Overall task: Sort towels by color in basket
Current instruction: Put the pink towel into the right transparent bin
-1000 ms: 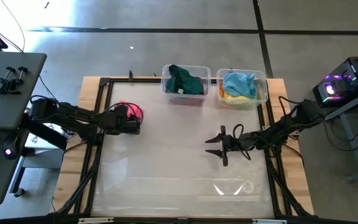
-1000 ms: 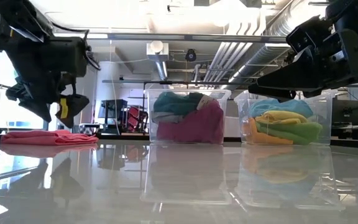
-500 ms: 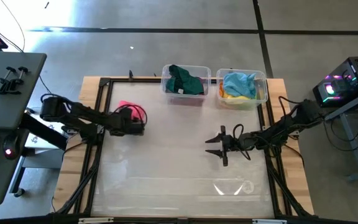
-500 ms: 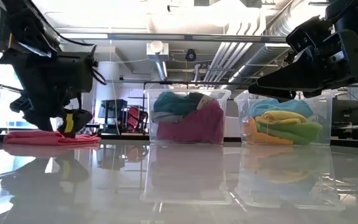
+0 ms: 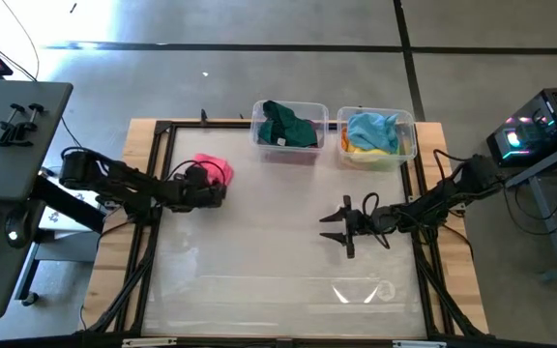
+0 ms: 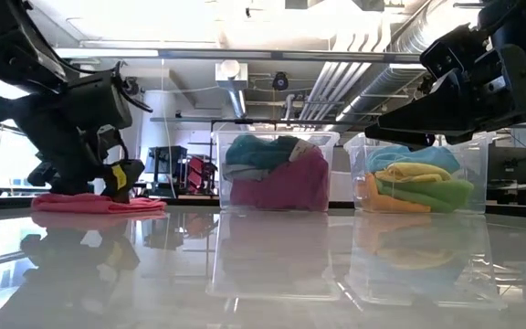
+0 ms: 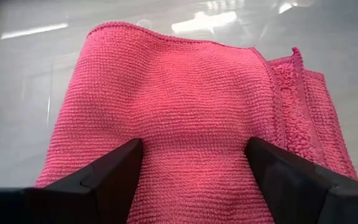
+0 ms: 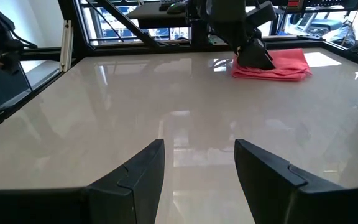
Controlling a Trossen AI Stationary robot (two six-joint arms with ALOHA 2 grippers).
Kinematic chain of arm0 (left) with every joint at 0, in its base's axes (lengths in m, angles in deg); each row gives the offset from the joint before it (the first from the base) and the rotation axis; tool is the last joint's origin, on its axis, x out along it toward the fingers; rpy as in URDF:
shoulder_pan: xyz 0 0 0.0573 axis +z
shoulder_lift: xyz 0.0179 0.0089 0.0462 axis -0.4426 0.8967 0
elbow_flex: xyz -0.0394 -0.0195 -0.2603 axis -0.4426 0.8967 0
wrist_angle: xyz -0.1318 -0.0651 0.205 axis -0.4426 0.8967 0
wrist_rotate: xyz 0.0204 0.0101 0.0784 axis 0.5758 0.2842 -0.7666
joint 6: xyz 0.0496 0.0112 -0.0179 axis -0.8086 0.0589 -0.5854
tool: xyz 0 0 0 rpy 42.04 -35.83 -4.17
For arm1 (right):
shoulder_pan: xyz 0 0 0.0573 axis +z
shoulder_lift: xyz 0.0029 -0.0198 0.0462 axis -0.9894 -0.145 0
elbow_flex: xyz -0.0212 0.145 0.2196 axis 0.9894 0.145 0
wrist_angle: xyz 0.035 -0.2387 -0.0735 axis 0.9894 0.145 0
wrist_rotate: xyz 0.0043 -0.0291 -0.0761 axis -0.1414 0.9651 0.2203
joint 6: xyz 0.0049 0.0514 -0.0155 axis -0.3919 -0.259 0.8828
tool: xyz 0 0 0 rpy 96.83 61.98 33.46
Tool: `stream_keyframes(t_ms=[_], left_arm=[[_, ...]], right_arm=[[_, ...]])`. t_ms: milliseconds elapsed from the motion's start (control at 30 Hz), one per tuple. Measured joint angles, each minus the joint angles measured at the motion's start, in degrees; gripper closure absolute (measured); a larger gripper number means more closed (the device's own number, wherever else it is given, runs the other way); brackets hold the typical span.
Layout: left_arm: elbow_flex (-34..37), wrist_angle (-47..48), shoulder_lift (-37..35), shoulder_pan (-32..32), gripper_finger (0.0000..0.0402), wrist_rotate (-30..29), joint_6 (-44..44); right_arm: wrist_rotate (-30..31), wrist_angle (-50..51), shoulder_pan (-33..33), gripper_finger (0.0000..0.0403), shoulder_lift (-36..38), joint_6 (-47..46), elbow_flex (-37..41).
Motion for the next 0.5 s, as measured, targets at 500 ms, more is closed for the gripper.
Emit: stream_keyframes(t_ms=[500], left_arm=[[0.1,-7.3,0.2,-0.3,0.0195,1.7,-8.0]], right_arm=[[0.0,0.0,0.0,0.0213,0.0,0.0,0.0]])
